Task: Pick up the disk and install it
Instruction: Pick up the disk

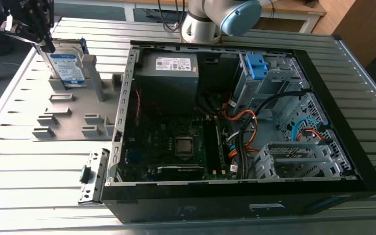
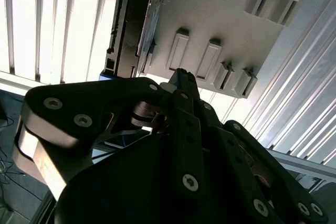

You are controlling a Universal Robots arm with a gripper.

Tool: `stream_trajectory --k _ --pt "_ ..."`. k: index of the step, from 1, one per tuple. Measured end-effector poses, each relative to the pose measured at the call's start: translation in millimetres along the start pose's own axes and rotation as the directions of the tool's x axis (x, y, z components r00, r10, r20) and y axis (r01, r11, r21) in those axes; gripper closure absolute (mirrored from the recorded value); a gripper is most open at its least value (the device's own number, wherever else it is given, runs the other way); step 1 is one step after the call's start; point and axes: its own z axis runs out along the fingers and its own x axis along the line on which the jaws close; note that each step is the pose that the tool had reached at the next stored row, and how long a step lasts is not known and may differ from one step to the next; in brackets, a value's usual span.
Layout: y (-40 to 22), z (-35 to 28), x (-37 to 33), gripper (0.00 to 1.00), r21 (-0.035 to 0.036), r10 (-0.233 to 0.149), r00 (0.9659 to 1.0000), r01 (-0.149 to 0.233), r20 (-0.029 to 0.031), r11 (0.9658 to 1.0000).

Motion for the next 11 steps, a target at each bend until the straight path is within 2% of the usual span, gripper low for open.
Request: stream_trajectory --k 11 --pt "0.0 0.0 0.0 0.89 -0.0009 -0.027 0.9996 0.027 -0.0004 0.9996"
